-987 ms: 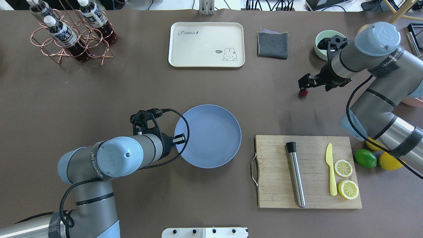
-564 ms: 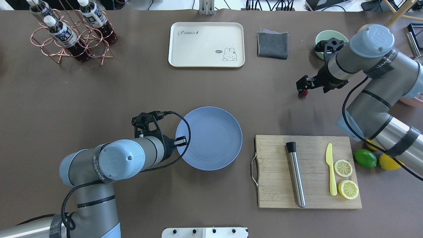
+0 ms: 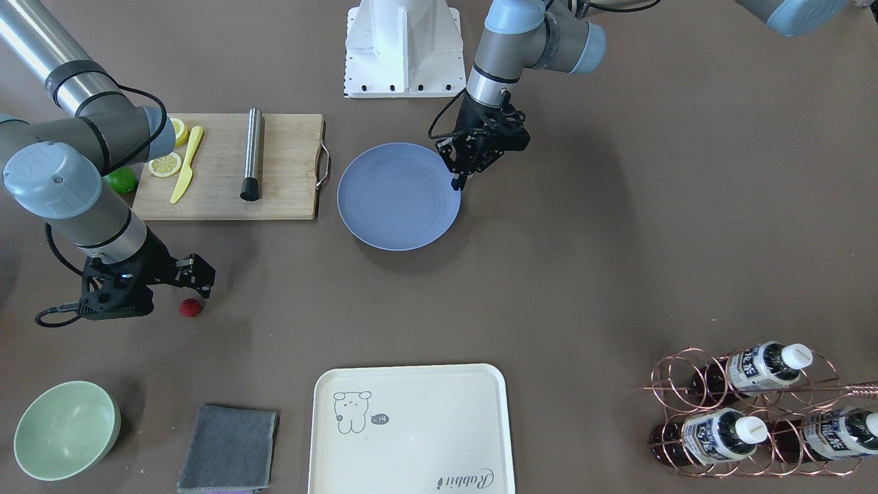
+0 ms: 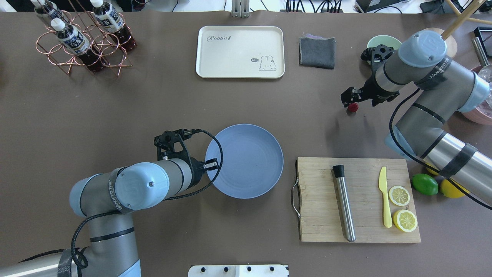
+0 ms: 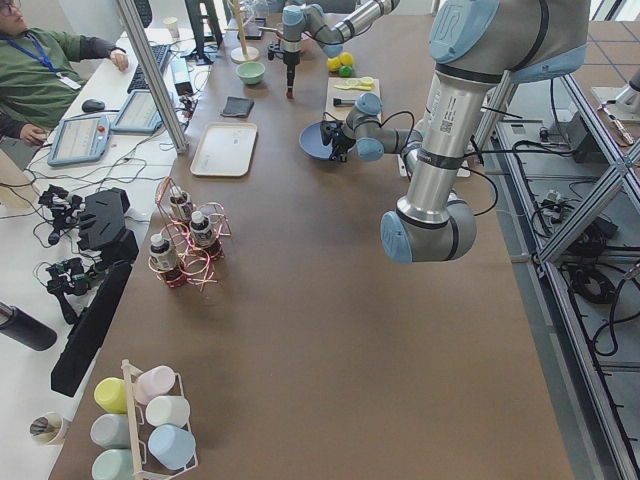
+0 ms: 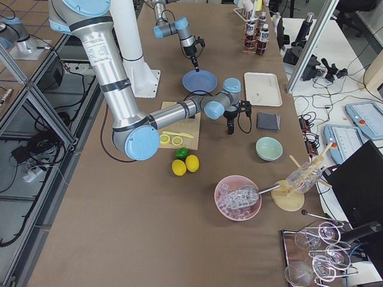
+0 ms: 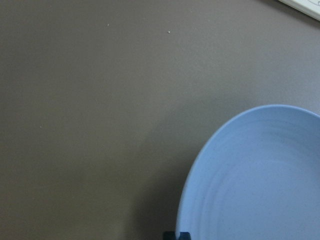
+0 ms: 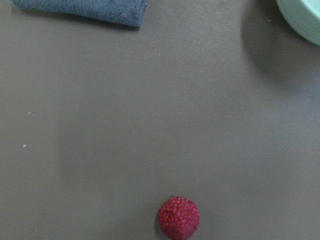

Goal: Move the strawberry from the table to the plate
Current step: 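Close the right gripper on the red strawberry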

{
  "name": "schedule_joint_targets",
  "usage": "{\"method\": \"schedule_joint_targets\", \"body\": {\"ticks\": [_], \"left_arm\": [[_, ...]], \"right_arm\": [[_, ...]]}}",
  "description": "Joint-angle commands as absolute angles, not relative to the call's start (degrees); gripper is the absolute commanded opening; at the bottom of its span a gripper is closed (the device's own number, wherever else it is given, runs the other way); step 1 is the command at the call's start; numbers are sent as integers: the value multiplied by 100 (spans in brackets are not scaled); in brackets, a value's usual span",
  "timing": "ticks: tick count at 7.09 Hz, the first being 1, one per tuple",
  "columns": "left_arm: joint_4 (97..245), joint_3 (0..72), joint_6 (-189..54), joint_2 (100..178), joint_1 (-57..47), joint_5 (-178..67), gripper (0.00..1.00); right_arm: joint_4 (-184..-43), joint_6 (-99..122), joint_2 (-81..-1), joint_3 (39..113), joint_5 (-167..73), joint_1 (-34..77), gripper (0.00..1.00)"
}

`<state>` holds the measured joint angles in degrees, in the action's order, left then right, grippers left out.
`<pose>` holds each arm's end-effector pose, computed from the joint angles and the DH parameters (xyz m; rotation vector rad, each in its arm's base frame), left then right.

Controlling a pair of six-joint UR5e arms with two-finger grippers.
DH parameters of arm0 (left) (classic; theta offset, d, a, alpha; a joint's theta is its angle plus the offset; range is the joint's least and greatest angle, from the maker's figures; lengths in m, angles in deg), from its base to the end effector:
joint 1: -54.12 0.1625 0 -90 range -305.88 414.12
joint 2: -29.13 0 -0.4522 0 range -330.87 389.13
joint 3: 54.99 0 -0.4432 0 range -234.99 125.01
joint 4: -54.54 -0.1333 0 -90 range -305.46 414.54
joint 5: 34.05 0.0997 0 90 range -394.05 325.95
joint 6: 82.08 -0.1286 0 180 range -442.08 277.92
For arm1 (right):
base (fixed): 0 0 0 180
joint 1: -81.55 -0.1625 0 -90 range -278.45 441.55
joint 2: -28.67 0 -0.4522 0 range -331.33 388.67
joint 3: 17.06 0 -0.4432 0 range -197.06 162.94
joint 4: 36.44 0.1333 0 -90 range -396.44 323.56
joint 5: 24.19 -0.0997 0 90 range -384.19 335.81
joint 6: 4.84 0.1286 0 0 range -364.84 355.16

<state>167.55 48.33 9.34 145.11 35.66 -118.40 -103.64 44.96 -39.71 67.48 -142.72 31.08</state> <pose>0.6184 -0.3603 0.2595 0.2502 1.0681 -0.3653 -0.4161 -0.6172 0.4847 0.1369 -0.8072 -0.0001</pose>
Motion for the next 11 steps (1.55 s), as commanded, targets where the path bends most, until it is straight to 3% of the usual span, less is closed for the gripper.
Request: {"method": "schedule_joint_targets", "body": {"ticks": [1,5,6,8,9,10,11], "left_arm": [[16756,4863,933,14515,3566,-11843,0],[16756,4863,898,14515,3540,-11860,0],[16756,4863,889,14515,3540,-11860,0],[16756,4854,889,14515,3540,-11860,0],[16765,4837,889,14489,3540,-11843,90],[16774,4845,889,14463,3549,-11825,98],[16783,4845,889,14462,3549,-11825,98]], "right_arm": [[-9937,4508,-3962,6442,-14275,3110,100],[-9928,4587,-3901,6442,-14266,3207,89],[-9928,4587,-3892,6425,-14240,3233,73],[-9937,4596,-3866,6433,-14213,3233,23],[-9937,4596,-3865,6433,-14213,3233,0],[-9928,4596,-3865,6433,-14213,3233,0],[-9928,4596,-3865,6494,-14222,3207,0]]}}
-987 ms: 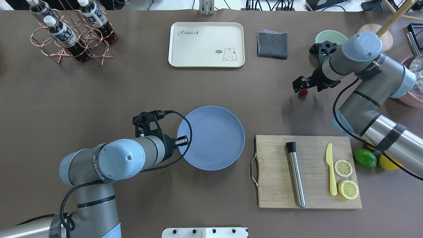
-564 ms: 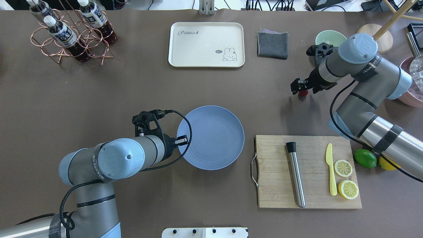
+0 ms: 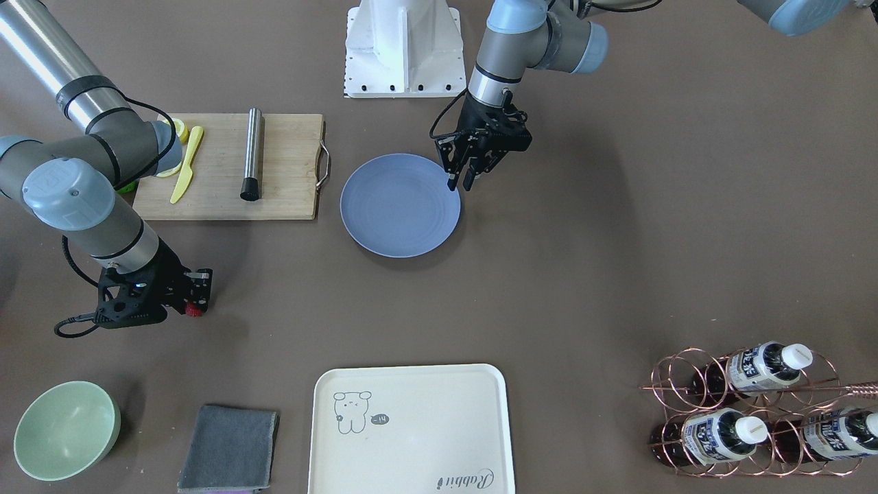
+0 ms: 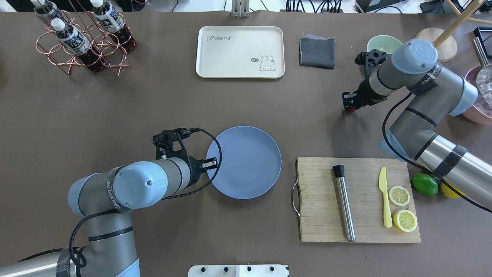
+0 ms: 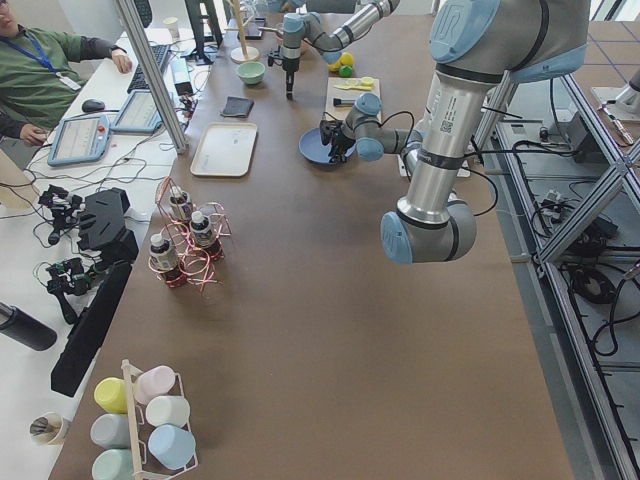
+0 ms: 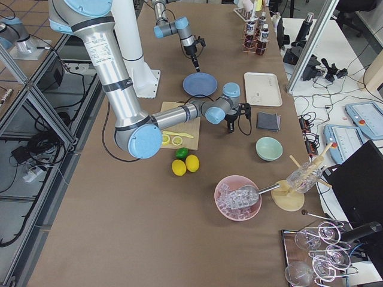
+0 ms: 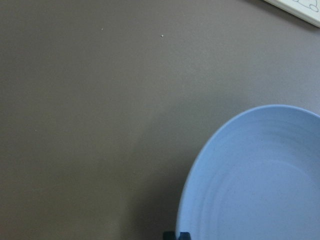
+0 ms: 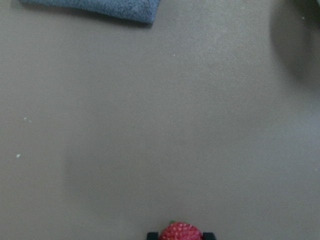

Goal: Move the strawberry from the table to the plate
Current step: 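Close the right gripper on the red strawberry, then carry the strawberry over the plate with the right gripper while the left arm withdraws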

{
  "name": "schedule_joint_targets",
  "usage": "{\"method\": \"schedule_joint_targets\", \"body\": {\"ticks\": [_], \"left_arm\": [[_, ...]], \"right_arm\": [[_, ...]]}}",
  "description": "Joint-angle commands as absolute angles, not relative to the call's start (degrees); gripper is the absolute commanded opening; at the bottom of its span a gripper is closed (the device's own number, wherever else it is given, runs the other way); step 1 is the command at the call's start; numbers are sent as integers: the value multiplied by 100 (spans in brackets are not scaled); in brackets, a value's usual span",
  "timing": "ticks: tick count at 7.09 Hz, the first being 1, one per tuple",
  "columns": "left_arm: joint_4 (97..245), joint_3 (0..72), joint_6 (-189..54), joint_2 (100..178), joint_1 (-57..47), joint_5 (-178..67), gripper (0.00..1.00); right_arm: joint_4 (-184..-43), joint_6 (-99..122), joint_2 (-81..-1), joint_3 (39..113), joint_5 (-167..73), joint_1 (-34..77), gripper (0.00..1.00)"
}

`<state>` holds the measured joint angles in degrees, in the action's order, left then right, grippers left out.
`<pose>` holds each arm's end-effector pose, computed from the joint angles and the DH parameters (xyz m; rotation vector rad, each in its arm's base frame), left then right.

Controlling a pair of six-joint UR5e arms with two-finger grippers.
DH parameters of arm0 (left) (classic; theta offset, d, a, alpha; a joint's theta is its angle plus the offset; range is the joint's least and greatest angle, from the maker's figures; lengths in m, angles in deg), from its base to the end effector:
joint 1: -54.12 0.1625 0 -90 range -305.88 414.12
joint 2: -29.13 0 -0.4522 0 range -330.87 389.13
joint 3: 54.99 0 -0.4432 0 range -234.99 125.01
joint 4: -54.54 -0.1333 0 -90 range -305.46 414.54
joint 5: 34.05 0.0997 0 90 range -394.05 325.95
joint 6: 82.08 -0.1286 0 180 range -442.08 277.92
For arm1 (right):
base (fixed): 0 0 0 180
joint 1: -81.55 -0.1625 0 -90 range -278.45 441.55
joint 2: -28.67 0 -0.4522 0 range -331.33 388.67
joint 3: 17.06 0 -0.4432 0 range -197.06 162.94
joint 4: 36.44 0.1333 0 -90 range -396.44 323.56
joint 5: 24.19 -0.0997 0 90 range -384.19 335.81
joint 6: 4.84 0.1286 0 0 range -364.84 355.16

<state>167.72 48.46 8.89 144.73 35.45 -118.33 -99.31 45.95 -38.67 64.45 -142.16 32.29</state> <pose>0.6157 -0.3623 0.2625 0.2573 1.0649 -0.3622 -0.4366 -0.6188 0.4908 0.1581 -0.8304 -0.0111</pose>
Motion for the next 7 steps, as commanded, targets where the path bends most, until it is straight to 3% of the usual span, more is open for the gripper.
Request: {"method": "schedule_joint_targets", "body": {"ticks": [1,3,5,7], "left_arm": [[16783,4872,889,14471,3540,-11834,98],[16704,5046,671,14393,3331,-11851,98],[15592,5425,-741,14418,2752,-11957,98],[15919,5478,-1190,14383,2531,-11939,98]], "right_arm": [[-9989,4587,-3761,6521,-14318,3068,0],[-10592,4587,-3629,6992,-14696,2847,0],[-10851,4604,-3567,7407,-14610,2942,0],[-10860,4936,-3357,7636,-14382,3292,0]]}}
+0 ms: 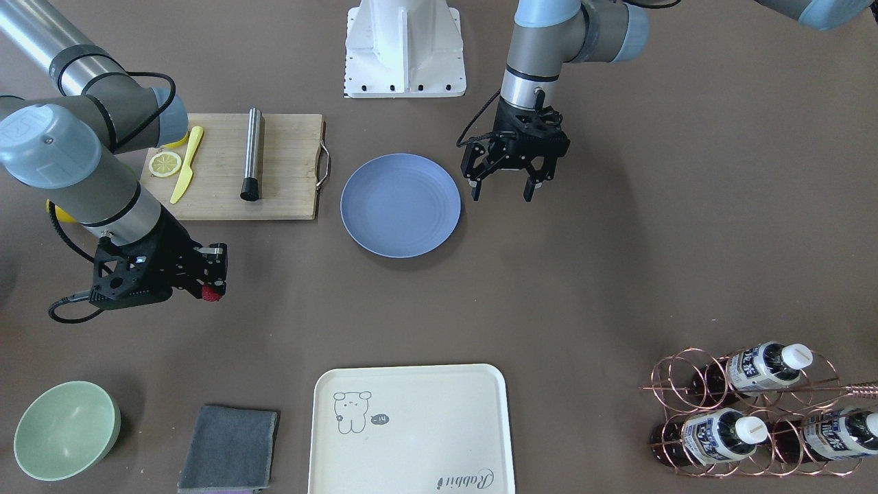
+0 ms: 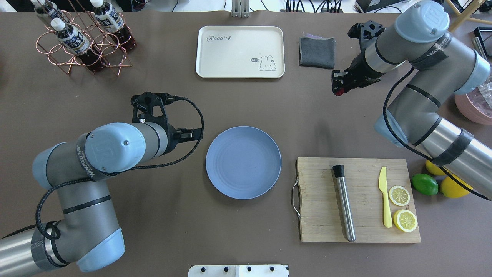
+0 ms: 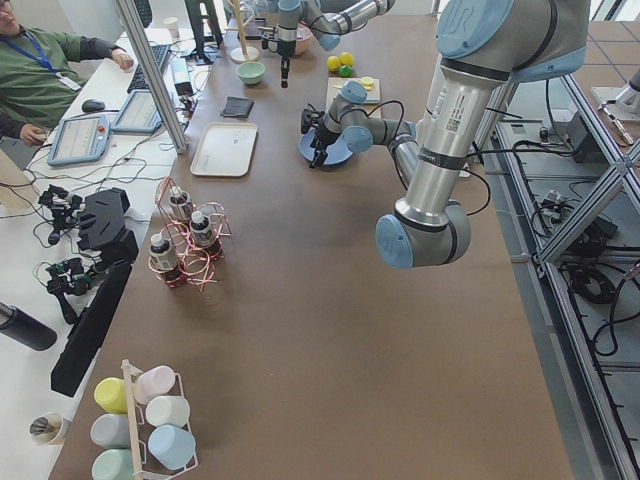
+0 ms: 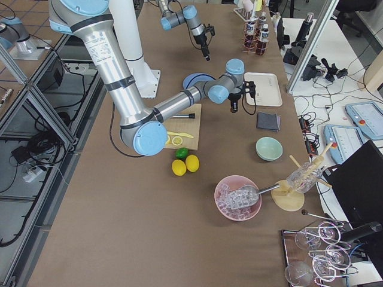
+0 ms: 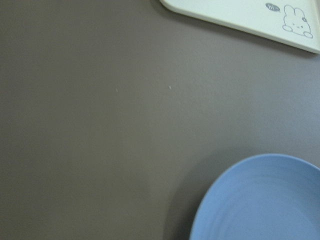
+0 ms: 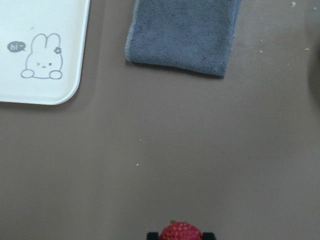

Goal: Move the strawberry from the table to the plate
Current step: 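Carry the strawberry over the plate with the right gripper while the left arm withdraws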

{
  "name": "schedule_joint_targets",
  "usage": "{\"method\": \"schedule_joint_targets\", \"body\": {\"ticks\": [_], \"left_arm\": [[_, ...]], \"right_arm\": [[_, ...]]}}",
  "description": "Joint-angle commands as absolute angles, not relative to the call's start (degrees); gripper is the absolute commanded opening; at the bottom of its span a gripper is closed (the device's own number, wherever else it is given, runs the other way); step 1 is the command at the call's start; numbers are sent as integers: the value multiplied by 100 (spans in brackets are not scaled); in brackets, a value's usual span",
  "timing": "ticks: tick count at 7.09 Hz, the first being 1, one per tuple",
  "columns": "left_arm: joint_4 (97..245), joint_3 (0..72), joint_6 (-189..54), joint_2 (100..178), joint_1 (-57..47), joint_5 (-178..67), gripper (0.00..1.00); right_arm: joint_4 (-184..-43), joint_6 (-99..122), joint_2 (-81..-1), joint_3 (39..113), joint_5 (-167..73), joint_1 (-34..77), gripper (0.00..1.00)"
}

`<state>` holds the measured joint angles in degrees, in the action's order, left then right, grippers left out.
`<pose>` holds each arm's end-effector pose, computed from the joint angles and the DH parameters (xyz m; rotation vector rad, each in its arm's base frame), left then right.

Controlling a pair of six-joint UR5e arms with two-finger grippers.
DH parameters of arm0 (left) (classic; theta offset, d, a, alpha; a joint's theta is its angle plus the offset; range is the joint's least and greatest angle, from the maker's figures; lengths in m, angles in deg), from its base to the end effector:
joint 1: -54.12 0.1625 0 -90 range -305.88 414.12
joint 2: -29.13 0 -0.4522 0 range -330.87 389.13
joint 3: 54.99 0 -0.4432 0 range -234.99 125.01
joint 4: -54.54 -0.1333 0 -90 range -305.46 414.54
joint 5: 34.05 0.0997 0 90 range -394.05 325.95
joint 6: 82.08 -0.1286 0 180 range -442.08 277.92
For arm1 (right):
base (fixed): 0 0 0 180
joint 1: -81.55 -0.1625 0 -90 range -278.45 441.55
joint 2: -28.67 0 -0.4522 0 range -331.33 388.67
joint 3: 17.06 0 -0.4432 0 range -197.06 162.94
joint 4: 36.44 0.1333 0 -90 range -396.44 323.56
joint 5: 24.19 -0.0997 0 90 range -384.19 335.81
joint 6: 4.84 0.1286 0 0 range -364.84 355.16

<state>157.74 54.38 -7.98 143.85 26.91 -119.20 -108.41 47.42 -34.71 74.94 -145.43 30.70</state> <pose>0.5292 -0.4342 0.2502 0.4402 0.9029 -0.2229 -0.4156 -0.6160 0.3575 0.1855 -0.9251 -0.0103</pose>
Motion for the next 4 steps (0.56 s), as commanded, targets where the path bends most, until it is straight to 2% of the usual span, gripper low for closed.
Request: {"method": "schedule_joint_targets", "body": {"ticks": [1,4], "left_arm": [[16087,5487,-1899,14357,2416,-11905,98],[16245,5321,-1976,14190,1810,-11957,98]], "right_arm": [[-10860,5191,-3286,7794,-13841,3721,0],[-11453,5736,-2708,7848,-12829,4706,0]]}}
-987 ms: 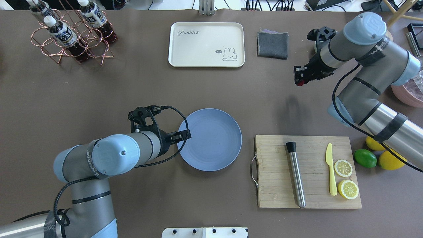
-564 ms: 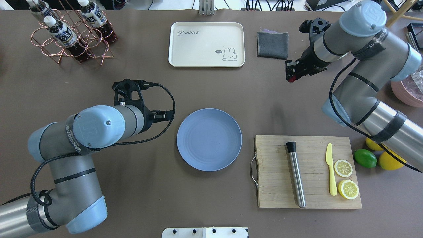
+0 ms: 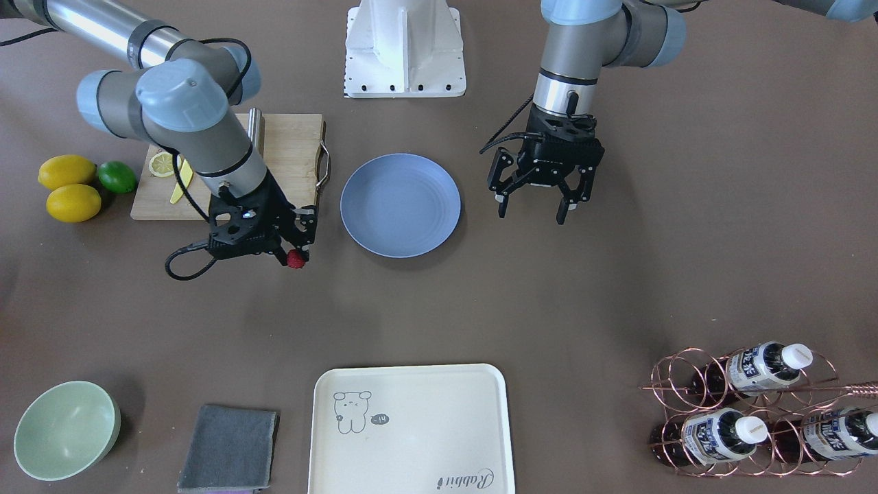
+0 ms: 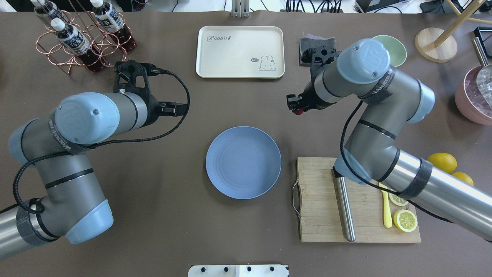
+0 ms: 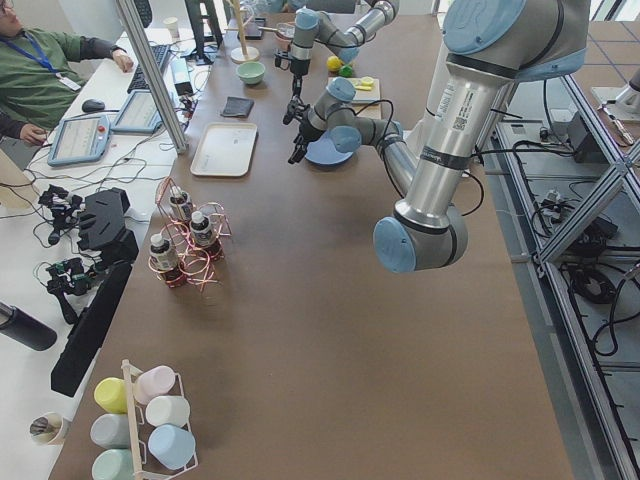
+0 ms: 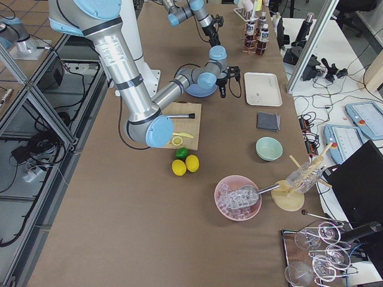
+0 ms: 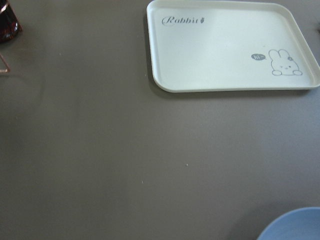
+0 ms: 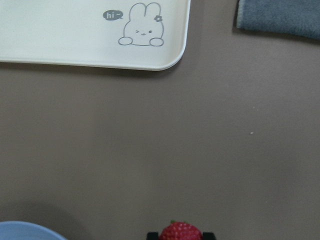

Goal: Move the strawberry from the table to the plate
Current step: 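Carry the strawberry over the plate with the right gripper while the left arm withdraws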

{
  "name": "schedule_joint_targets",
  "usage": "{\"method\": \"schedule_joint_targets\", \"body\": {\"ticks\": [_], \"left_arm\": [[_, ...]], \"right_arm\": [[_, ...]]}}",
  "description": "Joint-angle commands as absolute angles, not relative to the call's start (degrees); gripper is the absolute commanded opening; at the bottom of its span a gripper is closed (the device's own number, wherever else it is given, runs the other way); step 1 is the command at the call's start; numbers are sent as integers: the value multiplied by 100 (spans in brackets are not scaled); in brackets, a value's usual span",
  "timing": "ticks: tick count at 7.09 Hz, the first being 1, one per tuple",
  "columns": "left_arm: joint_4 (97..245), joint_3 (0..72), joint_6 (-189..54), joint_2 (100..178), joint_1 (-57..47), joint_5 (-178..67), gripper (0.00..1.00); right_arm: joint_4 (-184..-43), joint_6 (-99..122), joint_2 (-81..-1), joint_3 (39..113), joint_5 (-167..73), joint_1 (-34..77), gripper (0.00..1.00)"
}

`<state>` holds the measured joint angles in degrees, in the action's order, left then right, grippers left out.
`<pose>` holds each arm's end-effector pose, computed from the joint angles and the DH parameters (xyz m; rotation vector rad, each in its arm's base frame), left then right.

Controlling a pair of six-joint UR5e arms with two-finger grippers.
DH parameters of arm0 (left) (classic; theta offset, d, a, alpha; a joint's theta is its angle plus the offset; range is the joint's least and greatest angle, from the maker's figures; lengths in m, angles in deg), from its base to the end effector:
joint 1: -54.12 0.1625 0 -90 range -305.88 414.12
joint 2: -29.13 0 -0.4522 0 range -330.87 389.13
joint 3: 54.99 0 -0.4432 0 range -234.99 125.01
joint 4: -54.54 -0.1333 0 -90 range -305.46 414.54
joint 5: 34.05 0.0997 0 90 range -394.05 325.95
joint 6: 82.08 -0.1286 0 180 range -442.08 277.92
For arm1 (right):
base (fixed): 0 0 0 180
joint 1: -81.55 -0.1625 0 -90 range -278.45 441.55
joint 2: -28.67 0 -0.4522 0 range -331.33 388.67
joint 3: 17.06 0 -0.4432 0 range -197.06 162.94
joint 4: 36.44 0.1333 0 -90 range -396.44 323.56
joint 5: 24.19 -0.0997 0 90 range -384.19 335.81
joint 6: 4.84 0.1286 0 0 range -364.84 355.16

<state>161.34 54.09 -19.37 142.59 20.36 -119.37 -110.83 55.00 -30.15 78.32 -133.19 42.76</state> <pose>0.4752 -0.4906 0.2573 0.5902 0.8547 -0.1449 -0.5252 -0.5394 0.2812 0.2561 -0.9171 -0.0119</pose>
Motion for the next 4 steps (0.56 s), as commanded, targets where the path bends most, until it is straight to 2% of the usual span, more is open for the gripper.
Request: {"method": "schedule_joint_targets", "body": {"ticks": [1,2,4], "left_arm": [[16299,5303,-1985,14138,1626,-12061,98],[16230,5233,-2194,14128,1267,-12941,98],[16097,5128,-3544,13630,406,-14552,98]], "right_arm": [[-11710,6147,-2444,7874,-12651,4997,0],[-11773,6360,-2294,7883,-12484,5217,0],[-11922,6616,-2126,7883,-12045,5700,0]]}}
